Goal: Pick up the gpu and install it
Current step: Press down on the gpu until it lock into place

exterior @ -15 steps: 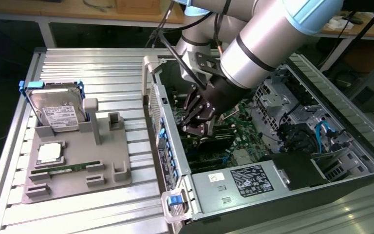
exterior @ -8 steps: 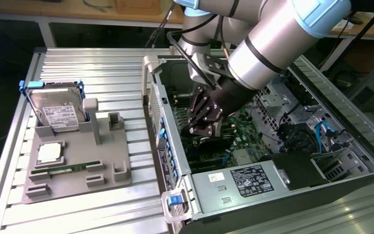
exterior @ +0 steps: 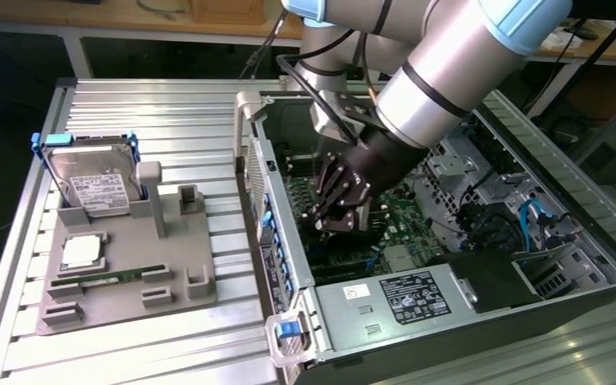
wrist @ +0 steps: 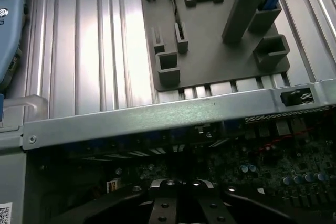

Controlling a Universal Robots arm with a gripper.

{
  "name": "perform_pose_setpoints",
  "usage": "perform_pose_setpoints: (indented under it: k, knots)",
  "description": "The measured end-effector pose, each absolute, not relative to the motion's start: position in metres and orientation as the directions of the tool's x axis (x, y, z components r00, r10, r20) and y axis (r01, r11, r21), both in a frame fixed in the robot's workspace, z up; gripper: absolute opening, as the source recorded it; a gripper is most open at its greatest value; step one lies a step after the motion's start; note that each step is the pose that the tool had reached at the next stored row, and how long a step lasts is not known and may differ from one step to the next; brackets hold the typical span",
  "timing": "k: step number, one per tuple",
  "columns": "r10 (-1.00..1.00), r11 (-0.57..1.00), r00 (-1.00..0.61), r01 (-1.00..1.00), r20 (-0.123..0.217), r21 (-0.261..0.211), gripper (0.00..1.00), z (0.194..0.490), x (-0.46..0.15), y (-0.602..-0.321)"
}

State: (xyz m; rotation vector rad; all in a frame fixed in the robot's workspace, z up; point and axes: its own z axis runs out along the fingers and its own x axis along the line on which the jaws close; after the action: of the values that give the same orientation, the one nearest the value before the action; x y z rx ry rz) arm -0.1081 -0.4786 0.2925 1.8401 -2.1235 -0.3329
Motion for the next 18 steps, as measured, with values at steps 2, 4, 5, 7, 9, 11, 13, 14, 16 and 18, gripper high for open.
perform_pose_setpoints:
  k: [2, 4, 5, 7, 9, 11, 13, 14, 16, 18]
  knots:
    - [-0.987, 0.153, -0.124, -0.917, 0.102, 0.369, 0.11, 0.292, -0.109, -0.479]
    - [-0.986, 0.156, -0.120, -0.917, 0.119, 0.366, 0.11, 0.292, -0.111, -0.478]
    - [-0.985, 0.158, -0.118, -0.918, 0.127, 0.365, 0.11, 0.292, -0.113, -0.478]
    - [-0.983, 0.161, -0.116, -0.918, 0.142, 0.362, 0.11, 0.291, -0.116, -0.476]
    - [-0.980, 0.166, -0.114, -0.918, 0.161, 0.360, 0.11, 0.291, -0.118, -0.472]
    - [-0.978, 0.170, -0.113, -0.918, 0.175, 0.357, 0.11, 0.290, -0.118, -0.466]
    - [-0.977, 0.172, -0.113, -0.919, 0.181, 0.356, 0.11, 0.289, -0.118, -0.459]
    - [-0.977, 0.173, -0.112, -0.919, 0.184, 0.355, 0.11, 0.289, -0.118, -0.455]
    - [-0.975, 0.174, -0.112, -0.919, 0.190, 0.354, 0.11, 0.288, -0.118, -0.447]
    - [-0.974, 0.176, -0.111, -0.919, 0.197, 0.353, 0.11, 0.288, -0.119, -0.441]
